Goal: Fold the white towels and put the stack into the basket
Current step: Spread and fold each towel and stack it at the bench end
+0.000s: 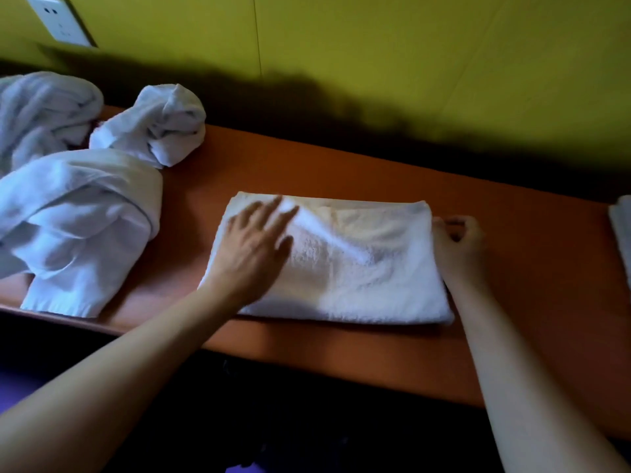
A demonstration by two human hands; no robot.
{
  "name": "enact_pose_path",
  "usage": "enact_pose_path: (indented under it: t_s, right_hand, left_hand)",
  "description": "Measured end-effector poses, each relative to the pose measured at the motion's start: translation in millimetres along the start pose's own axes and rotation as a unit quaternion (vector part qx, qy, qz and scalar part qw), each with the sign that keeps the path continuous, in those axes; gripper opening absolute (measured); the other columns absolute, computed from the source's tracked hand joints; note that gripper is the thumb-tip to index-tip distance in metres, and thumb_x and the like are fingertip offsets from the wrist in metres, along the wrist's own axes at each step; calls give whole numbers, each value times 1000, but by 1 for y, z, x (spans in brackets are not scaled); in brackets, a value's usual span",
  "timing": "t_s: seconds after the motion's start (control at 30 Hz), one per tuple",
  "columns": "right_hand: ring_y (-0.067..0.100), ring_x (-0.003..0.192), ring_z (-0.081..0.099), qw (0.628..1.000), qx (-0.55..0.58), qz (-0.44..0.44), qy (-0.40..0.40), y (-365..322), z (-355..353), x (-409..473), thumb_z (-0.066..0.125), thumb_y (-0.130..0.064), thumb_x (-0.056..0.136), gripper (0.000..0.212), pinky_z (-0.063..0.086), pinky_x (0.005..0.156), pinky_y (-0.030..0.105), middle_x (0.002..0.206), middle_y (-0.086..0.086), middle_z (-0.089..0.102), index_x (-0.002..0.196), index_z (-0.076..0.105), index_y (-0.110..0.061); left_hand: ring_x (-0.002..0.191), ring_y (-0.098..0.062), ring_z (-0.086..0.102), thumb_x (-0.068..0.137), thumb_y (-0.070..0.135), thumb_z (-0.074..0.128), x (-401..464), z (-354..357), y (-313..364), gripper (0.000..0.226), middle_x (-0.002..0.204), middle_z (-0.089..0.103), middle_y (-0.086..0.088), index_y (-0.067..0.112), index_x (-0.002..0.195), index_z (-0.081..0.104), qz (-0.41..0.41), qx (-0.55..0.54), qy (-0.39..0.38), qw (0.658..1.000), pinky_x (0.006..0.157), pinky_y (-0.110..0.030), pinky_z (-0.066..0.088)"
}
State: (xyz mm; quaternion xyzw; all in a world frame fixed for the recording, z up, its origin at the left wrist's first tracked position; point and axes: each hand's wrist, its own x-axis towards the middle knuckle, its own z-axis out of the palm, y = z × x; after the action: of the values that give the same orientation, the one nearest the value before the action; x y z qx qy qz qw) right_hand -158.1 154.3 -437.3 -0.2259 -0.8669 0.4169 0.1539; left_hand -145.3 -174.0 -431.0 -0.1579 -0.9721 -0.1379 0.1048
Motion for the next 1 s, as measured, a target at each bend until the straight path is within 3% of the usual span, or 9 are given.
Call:
enact_pose_path:
  t_s: [0.13, 0.3, 0.4, 0.47, 0.57, 0.63, 0.73, 0.83, 1.0]
  right_hand:
    - [30, 87, 61, 994, -82, 66, -16, 7, -12, -39, 56, -50, 93, 33, 44, 70, 35, 90, 0, 59, 100, 56, -17]
    - [35, 102, 61, 980, -158, 99, -64, 0, -15, -69, 64, -59, 84, 56, 42, 75, 36, 110, 12, 63, 112, 58, -10]
    - [35, 108, 61, 968, -155, 166, -103, -7, -22, -67, 71, -58, 79, 68, 39, 75, 34, 119, 14, 63, 122, 56, -6]
    - [35, 102, 65, 961, -130, 203, -137, -5, -28, -65, 75, -57, 75, 71, 47, 77, 35, 114, 14, 67, 119, 61, -3]
    - [28, 79, 69, 961, -16, 209, -183, -4, -33, -71, 78, -35, 80, 36, 49, 68, 33, 85, 8, 72, 95, 72, -3]
    - [29, 77, 69, 971, 17, 190, -146, -2, -37, -78, 78, -26, 81, 22, 45, 64, 32, 79, 8, 72, 85, 72, -5]
    - [29, 79, 69, 978, 46, 190, -76, 4, -48, -83, 77, -23, 80, 18, 47, 66, 33, 81, 8, 72, 84, 70, -7]
    - [30, 80, 69, 979, 37, 195, -43, 9, -64, -85, 78, -28, 76, 19, 50, 69, 36, 81, 4, 71, 81, 69, -12]
    - [29, 83, 68, 985, 38, 161, -48, 0, -69, -94, 72, -24, 82, 16, 52, 71, 38, 93, 9, 73, 94, 69, -12]
  left_hand:
    - [149, -34, 27, 101, 46, 31, -7, 16, 31, 54, 164, 27, -4, 31, 153, 37, 134, 23, -93, 986, 119, -50, 24]
    - [155, -32, 1, 93, 64, 11, -6, 37, 44, 68, 169, -3, 3, 43, 158, 10, 80, 51, -177, 980, 122, -58, -1]
    - [155, -31, -2, 93, 66, 12, -9, 38, 43, 68, 168, -5, 4, 45, 157, 7, 79, 43, -174, 981, 121, -58, -4]
    - [155, -31, -4, 94, 66, 12, -13, 34, 40, 67, 168, -8, 4, 46, 157, 5, 78, 43, -175, 980, 122, -57, -5]
    - [155, -31, -1, 92, 65, 7, -29, 24, 34, 68, 168, -4, 1, 46, 157, 4, 35, 47, -168, 984, 123, -55, -3]
    - [155, -31, 0, 89, 66, 2, -43, 14, 27, 70, 169, -1, 1, 48, 156, 2, -18, 57, -172, 983, 122, -56, -2]
    - [155, -31, 2, 83, 68, -3, -59, 2, 17, 75, 169, -2, 3, 49, 155, 0, -66, 81, -191, 976, 118, -60, 7]
    - [151, -38, 17, 81, 69, 0, -76, -7, 13, 79, 168, 4, -5, 46, 156, 7, -75, 80, -200, 974, 116, -53, 24]
    - [134, -42, 43, 87, 65, 22, -87, -9, 14, 69, 160, 29, -12, 41, 151, 30, -87, 64, -171, 979, 105, -49, 38]
